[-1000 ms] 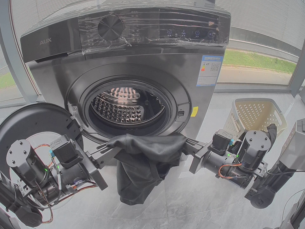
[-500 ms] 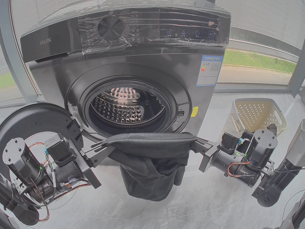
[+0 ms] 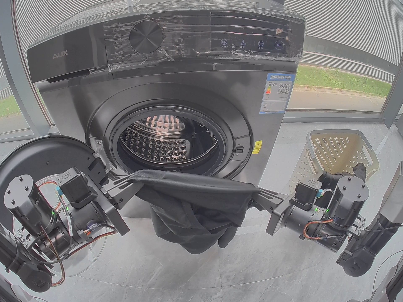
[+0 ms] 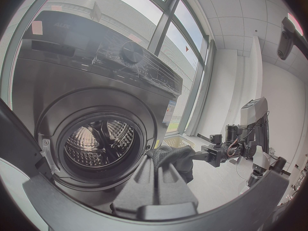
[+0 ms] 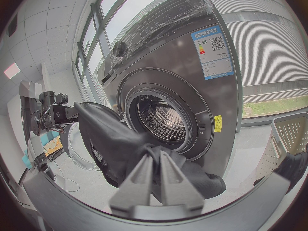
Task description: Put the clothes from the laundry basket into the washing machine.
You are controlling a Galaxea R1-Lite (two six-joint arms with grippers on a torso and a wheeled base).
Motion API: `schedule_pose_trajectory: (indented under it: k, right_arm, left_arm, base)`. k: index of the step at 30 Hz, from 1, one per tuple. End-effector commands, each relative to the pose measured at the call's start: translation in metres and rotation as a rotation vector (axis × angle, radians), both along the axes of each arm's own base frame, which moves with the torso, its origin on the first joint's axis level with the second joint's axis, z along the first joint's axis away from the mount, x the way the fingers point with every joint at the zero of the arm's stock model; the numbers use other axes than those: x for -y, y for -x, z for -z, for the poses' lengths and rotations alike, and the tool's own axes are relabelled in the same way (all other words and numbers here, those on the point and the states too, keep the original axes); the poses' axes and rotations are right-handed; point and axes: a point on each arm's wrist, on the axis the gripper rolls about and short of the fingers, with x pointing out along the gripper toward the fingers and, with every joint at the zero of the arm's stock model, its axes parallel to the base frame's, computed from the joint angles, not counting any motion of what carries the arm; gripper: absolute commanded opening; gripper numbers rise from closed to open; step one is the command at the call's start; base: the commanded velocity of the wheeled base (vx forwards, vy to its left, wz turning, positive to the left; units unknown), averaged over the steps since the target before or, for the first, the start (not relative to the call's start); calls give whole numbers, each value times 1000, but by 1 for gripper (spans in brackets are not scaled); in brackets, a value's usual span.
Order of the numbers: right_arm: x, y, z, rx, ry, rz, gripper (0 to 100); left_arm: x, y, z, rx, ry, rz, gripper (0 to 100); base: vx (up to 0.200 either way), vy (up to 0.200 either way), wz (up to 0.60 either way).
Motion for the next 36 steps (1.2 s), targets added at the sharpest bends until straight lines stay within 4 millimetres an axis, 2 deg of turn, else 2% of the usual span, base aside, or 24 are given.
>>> schedule_pose_trajectory:
  k: [1,17,21,24,30,32,34,36]
  right_arm:
    - [-1,0,0,1,1,-2,100]
    - [-2,3,17,-57,45,-11,100]
    - [-7,6,30,-100,78,-34,100]
    - [-14,4,51,-154,121,-53,100]
    - [-20,0,69,-204,145,-127,100]
    - [-23,-5,81,-234,161,-158,100]
    - [-23,-5,83,-238,164,-159,100]
    - [-29,-9,98,-265,181,-185,100]
  left_arm:
    - [1,-2,0,0,1,0,0]
    - [6,-7,-6,23,23,-33,0]
    - [6,-7,-6,21,22,-43,0]
    - [7,-10,-8,26,30,-75,0]
    - [10,-12,-8,28,33,-84,0]
    - [11,-14,-7,24,31,-87,0]
    - [12,-15,-7,25,32,-87,0]
    - [12,-16,-8,29,38,-105,0]
  base:
    - [0,0,0]
    - [0,0,0]
    - [0,0,0]
    - [0,0,0]
    - [0,0,0]
    - [0,0,0]
    - [0,0,0]
    - [0,0,0]
